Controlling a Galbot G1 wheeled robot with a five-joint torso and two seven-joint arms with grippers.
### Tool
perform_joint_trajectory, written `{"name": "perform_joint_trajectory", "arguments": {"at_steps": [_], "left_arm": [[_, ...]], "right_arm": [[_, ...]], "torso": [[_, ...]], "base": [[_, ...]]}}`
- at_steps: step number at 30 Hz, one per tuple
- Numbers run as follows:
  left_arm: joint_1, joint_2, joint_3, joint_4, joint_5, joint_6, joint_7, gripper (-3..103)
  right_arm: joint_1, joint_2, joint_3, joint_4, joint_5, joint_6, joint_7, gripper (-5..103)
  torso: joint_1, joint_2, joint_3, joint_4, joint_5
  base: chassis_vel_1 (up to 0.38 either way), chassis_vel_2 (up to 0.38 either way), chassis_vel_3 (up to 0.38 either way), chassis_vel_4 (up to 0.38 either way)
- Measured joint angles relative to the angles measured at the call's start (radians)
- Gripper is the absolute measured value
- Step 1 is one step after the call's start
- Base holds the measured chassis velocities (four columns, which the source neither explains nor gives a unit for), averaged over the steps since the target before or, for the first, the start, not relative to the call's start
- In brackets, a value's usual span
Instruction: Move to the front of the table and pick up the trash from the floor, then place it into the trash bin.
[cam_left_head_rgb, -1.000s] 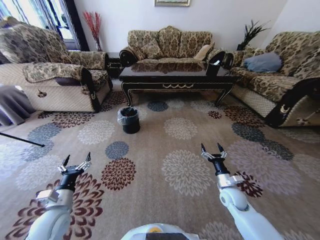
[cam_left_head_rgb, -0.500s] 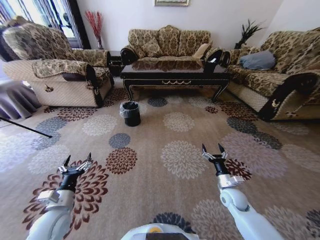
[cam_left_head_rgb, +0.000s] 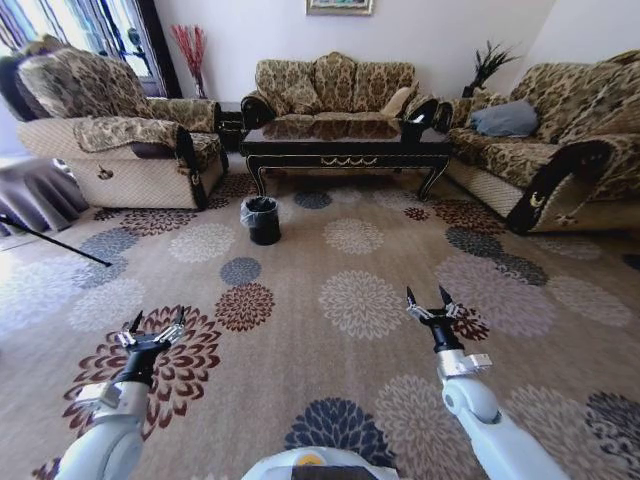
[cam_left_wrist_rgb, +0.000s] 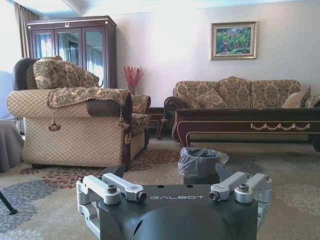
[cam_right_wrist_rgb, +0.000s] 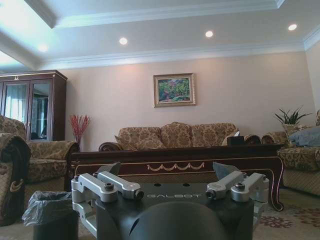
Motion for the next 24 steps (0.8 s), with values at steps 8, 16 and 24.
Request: {"name": "perform_joint_trajectory", "arguments": {"at_steps": [8,16,24], "left_arm": [[0.003,-0.008,0.003,-0.003,0.008,-0.007,0.002,100],[0.006,-0.016,0.003,-0.005,0.016,-0.008,0.002,100],[0.005,-0.021,0.007,-0.005,0.023,-0.009,-0.003,100]], "right_arm": [[-0.006,0.003,0.002,0.003,0.000,0.007,-0.009,100],[-0.016,0.002,0.013,0.010,-0.001,0.009,-0.011,100],[-0.029,0.001,0.027,0.017,-0.002,0.010,-0.010,100]], "torso": [[0.000,0.000,0.000,-0.0001,0.0001],[0.000,0.000,0.000,-0.0001,0.0001],[0.000,0.000,0.000,0.0000,0.0002]], "base": [[0.000,0.000,0.000,0.000],[0.000,0.000,0.000,0.000],[0.000,0.000,0.000,0.000]]}}
